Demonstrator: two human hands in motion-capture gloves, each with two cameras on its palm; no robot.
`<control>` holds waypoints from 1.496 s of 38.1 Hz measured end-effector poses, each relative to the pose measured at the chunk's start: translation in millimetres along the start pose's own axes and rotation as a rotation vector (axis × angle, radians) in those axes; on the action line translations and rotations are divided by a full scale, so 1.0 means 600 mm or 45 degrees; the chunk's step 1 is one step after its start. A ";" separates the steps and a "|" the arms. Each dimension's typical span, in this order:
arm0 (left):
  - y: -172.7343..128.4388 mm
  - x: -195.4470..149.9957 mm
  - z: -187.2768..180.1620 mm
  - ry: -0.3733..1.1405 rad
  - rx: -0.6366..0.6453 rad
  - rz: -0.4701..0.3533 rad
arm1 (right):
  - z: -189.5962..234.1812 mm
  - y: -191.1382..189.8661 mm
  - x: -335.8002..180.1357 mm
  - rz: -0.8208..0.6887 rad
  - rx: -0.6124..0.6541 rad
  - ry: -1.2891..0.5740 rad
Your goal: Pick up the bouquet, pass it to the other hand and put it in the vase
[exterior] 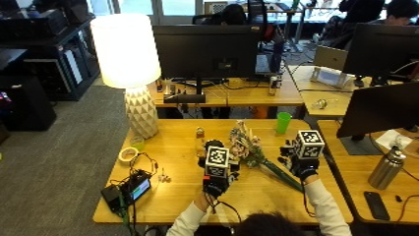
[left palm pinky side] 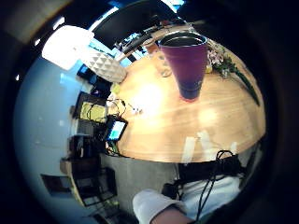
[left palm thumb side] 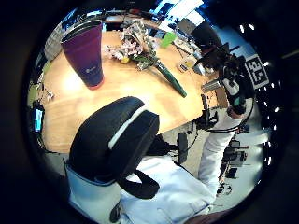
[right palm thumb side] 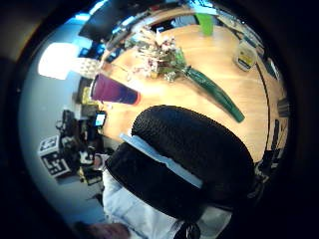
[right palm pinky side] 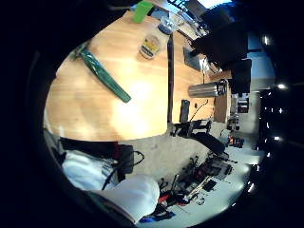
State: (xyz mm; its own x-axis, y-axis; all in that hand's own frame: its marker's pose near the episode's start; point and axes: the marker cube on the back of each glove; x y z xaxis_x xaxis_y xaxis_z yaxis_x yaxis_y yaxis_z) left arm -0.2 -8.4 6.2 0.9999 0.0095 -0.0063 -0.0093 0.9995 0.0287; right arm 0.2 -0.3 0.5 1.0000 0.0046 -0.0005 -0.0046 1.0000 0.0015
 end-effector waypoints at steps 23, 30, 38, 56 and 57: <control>0.019 0.011 -0.011 0.039 -0.037 0.051 | -0.023 0.033 -0.024 -0.062 -0.015 -0.020; 0.010 0.016 -0.005 0.047 -0.041 0.071 | -0.037 0.048 -0.020 -0.061 -0.067 -0.016; 0.010 0.027 -0.007 0.059 -0.033 0.102 | -0.061 0.029 0.017 0.007 -0.130 -0.051; 0.023 0.024 0.003 0.083 -0.057 0.117 | 0.081 -0.095 0.124 0.230 -0.259 -0.134; 0.025 0.023 0.002 0.080 -0.064 0.114 | 0.093 -0.095 0.124 0.231 -0.278 -0.140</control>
State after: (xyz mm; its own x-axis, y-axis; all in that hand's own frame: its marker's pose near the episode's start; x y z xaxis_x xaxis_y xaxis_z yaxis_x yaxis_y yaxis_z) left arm 13.8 6.6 7.6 0.9927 0.0988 -0.0687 -0.1003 0.9948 -0.0179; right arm 75.0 -56.8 56.0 0.9769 0.1947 0.0885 -0.1710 0.9596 -0.2236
